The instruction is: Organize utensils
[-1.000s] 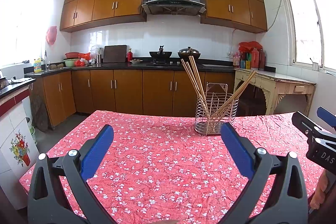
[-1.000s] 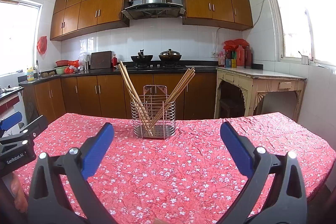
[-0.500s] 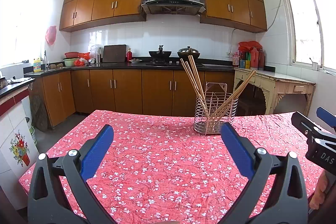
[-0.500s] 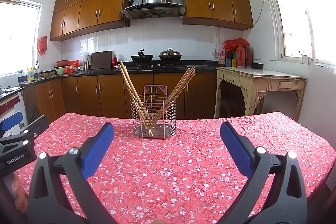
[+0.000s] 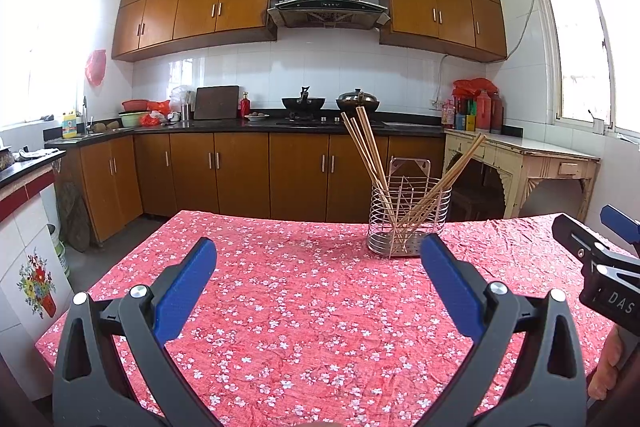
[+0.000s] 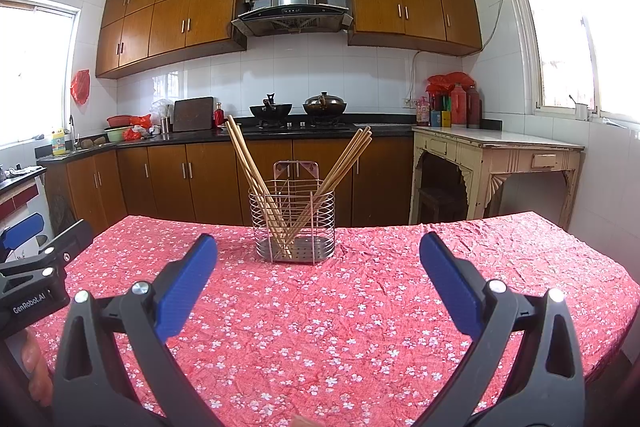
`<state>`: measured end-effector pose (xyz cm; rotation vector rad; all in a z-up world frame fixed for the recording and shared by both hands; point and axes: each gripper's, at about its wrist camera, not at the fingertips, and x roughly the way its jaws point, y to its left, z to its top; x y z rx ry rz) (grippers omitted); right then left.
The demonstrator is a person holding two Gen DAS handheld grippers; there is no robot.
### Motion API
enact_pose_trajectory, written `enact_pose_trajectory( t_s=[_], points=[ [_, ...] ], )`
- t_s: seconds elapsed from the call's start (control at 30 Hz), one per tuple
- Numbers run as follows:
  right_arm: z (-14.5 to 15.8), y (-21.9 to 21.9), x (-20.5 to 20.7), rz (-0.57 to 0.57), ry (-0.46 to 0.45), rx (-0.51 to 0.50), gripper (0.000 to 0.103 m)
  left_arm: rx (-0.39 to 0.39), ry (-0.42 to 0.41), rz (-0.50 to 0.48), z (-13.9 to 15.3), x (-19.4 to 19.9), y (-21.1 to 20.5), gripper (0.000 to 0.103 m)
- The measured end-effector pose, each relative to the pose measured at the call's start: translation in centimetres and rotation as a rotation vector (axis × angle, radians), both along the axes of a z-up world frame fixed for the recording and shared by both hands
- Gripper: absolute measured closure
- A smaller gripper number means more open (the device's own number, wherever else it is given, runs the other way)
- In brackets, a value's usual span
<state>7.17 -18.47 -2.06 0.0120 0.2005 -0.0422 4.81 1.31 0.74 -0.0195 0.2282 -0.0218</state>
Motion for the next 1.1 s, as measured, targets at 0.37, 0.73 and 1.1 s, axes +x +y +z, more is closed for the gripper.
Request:
enact_pose_trajectory(
  t_s=[0.37,0.73,1.1],
  points=[
    [-0.19,0.01,-0.15,0.003,0.001,0.005,0.004,-0.002,0.0,-0.002,0.12,-0.04,-0.41,0.002],
    [-0.12,-0.15,-0.11,0.003,0.001,0.006,0.004,0.002,-0.011,0.0,0.31,-0.15,-0.6,0.002],
    [-0.06,-0.26,-0.23,0.001,0.0,0.013,0.004,-0.017,-0.01,-0.004,0.36,-0.15,-0.34,0.002]
  ],
)
